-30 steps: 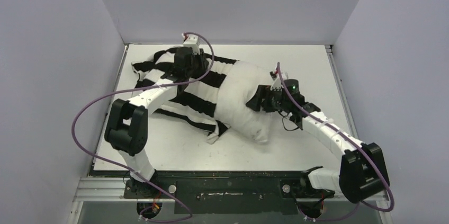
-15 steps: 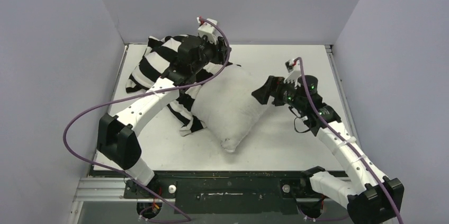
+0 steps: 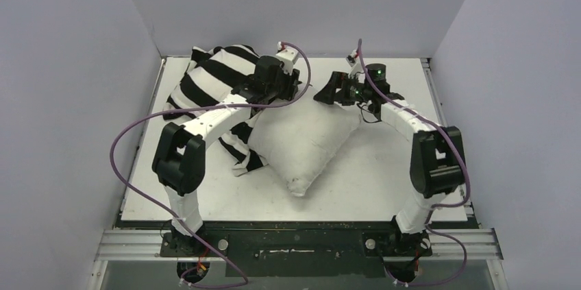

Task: Put the pillow into the pillowcase
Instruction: Stuff the pillow into the pillowcase.

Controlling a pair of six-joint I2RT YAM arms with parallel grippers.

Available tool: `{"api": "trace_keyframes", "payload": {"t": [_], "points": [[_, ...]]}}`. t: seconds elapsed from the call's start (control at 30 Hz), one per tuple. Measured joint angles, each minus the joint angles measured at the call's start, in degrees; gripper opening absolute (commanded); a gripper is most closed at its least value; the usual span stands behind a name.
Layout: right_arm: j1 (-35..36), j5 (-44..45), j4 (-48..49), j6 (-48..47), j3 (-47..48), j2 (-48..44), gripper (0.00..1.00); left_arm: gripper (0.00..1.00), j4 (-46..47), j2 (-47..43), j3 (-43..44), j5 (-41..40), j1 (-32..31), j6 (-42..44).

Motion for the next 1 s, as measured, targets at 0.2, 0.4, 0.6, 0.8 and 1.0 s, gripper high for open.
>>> {"api": "trace_keyframes", "payload": {"t": [0.2, 0.4, 0.6, 0.8, 1.0], "points": [[2.1, -3.9, 4.6, 1.0, 0.0, 10.0, 0.42, 0.13, -1.1, 3.8, 3.2, -1.3, 0.0, 2.1], [4.5, -4.3, 15.4, 5.5, -5.0, 9.0, 0.00, 0.00, -2.6, 4.0, 4.1, -2.7, -1.0, 3.5], [6.3, -0.2, 28.9, 16.4, -11.0, 9.0, 0.00, 0.00, -3.0, -1.6, 3.7, -4.0, -7.2, 1.1], [7.5, 6.4, 40.0, 26.9, -15.3, 9.2, 0.00, 0.00, 1.5, -8.9, -4.3, -7.9, -14.7, -4.3], [9.4, 17.3, 47.9, 36.2, -21.2, 10.0, 0.00, 0.00, 17.4, -10.2, -21.2, -10.4, -18.1, -10.9]]}}
